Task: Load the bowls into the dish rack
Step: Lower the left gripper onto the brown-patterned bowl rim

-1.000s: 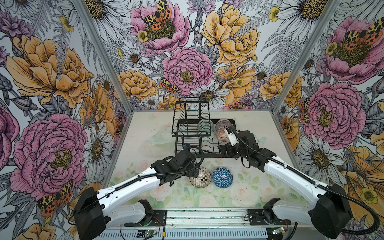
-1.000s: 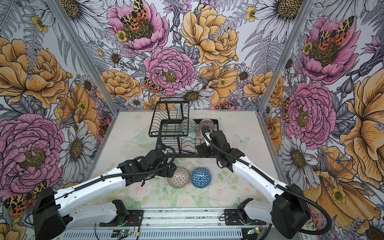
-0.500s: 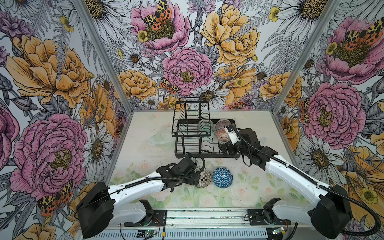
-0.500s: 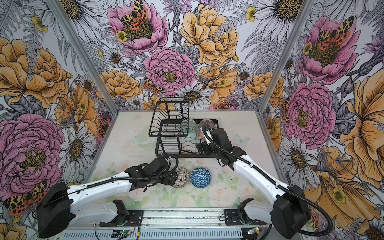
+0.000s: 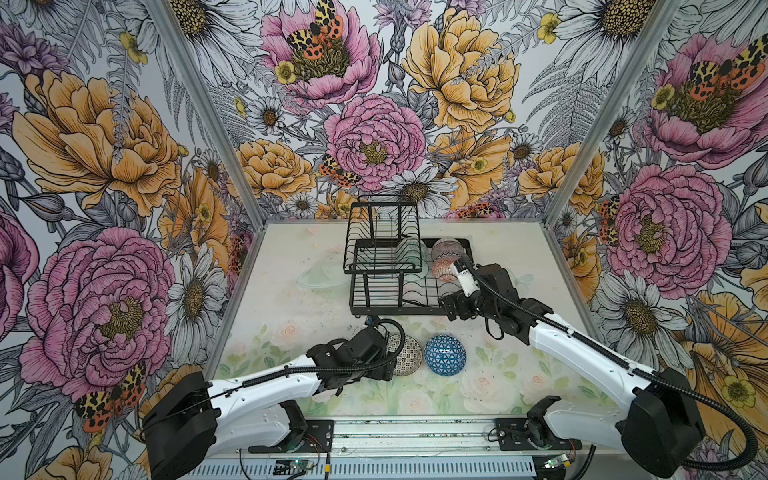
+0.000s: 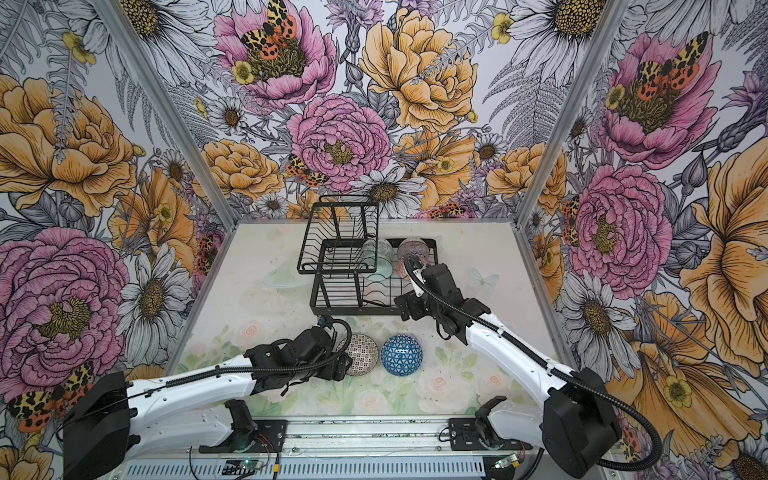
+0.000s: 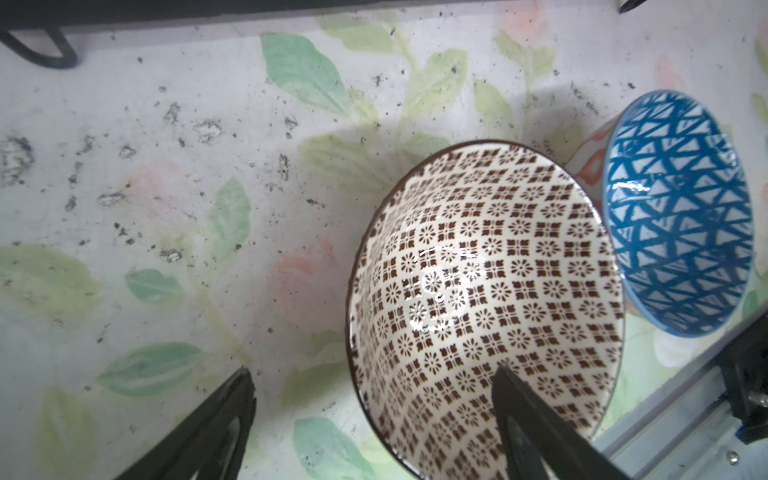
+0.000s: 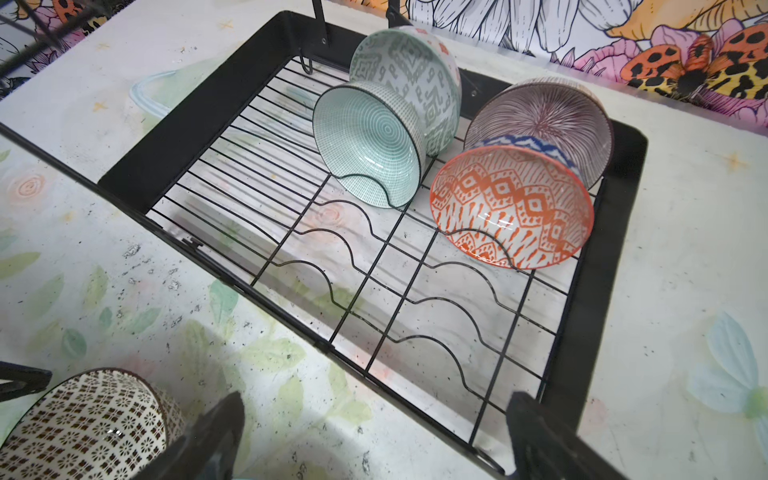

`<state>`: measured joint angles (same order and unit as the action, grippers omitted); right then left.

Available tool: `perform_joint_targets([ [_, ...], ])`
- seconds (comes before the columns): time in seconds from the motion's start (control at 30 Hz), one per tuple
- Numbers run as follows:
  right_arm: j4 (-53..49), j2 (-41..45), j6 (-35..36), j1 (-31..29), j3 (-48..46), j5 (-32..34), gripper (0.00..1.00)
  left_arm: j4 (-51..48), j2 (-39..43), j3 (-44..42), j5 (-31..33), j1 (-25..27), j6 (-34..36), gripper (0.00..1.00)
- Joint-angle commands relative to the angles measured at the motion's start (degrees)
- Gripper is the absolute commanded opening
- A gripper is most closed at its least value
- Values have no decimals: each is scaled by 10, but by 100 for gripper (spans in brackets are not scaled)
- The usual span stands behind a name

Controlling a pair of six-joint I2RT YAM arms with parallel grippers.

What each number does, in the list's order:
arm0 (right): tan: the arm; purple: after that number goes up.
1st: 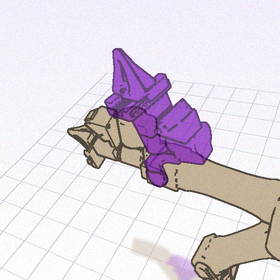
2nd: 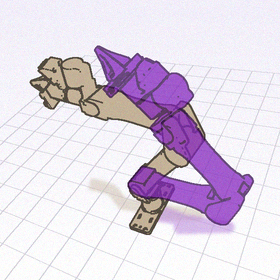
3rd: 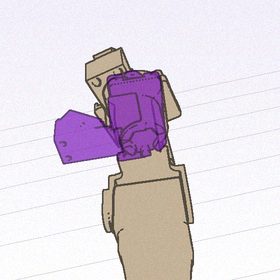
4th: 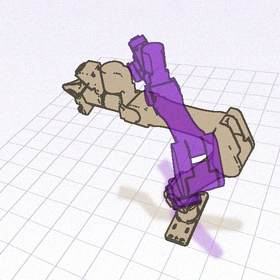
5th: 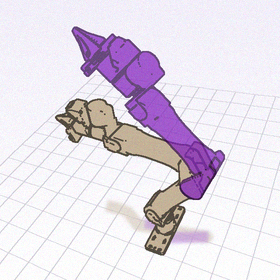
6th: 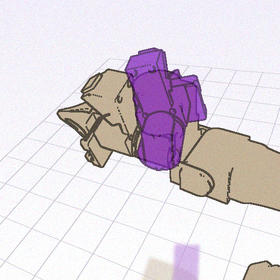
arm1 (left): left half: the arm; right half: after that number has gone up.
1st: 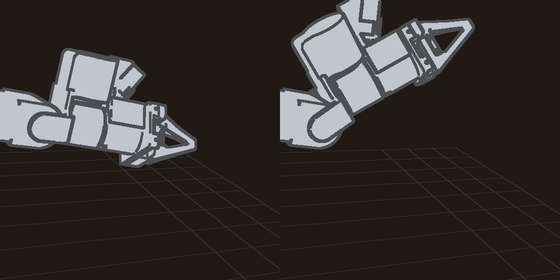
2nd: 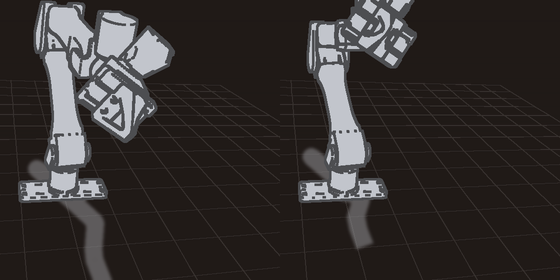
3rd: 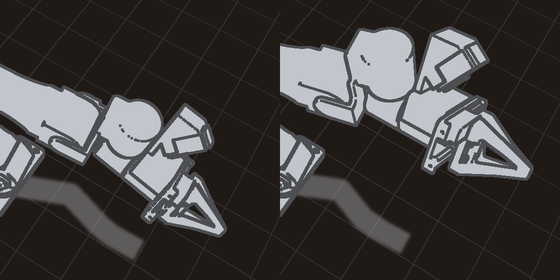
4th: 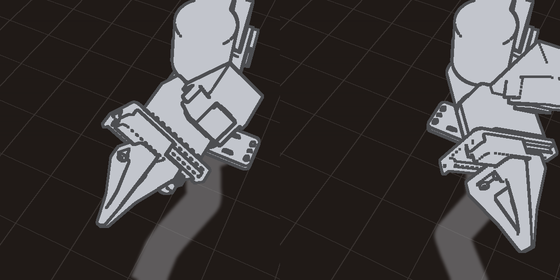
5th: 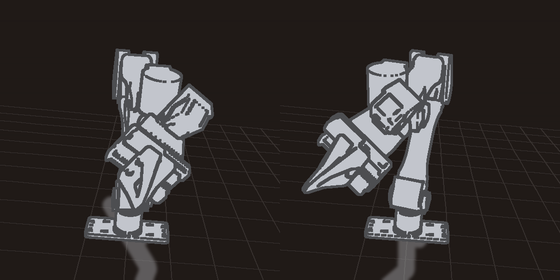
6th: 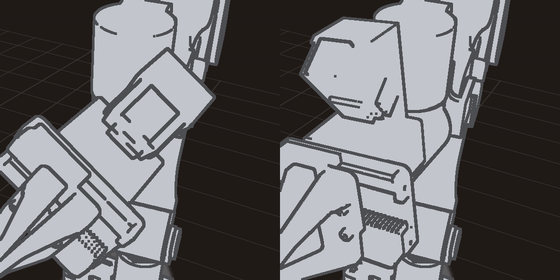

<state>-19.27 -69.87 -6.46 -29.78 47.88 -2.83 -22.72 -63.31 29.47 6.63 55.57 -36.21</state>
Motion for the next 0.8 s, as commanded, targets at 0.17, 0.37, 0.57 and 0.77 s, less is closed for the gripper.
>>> perform_joint_targets([
  [0.17,6,2,-6,-6,-11,21,99,58,-55,9,-8,-14,4,75],
  [0.37,6,18,-4,-12,-21,28,99,55,-108,37,-11,-21,24,61],
  [0.57,5,26,-2,-13,-32,32,100,54,-129,55,-13,-27,36,47],
  [0.77,6,27,-2,-13,-37,33,99,57,-133,54,-15,-28,34,24],
])
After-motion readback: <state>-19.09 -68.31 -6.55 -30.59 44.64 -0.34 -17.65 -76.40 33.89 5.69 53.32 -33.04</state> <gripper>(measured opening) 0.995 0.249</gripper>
